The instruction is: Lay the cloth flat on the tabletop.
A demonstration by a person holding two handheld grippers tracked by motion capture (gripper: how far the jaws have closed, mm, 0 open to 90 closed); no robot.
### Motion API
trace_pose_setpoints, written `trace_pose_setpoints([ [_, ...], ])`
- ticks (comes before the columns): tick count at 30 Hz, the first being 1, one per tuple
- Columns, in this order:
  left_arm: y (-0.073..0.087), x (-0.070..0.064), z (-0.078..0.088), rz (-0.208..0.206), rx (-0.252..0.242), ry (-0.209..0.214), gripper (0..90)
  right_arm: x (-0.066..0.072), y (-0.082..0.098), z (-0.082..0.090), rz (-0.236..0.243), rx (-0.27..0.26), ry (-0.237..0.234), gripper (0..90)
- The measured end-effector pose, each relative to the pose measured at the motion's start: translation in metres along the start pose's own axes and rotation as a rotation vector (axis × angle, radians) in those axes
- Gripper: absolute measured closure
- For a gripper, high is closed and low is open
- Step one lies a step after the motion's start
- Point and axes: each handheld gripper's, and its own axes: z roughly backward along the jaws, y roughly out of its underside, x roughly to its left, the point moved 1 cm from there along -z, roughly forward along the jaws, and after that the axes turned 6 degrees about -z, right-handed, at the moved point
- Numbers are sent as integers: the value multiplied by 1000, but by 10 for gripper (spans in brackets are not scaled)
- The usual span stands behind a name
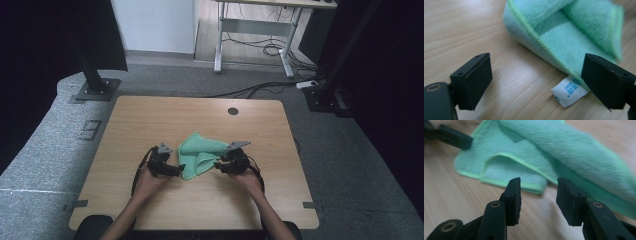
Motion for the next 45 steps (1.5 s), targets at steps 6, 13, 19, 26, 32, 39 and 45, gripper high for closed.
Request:
trace_pose_setpoints([
  [6,3,-5,-5,-55,40,-68,90,15,3,-12,29,19,-31,539],
  [13,4,-4,-5,-25,48,-56,89,33,1,-23,51,31,-79,559],
  [19,4,-4,-5,-24,48,-57,90,50,-6,-37,88,36,-131,560],
  [26,4,-4,-5,-22,47,-57,90,62,-7,-50,146,65,-98,663],
  [32,4,-4,-5,-22,48,-58,90,53,-7,-41,156,62,-60,850],
  [39,4,-4,-5,-19,48,-58,90,33,-7,-10,138,23,5,850],
  [45,4,-4,-5,-18,47,-58,90,2,-4,20,73,0,76,850],
])
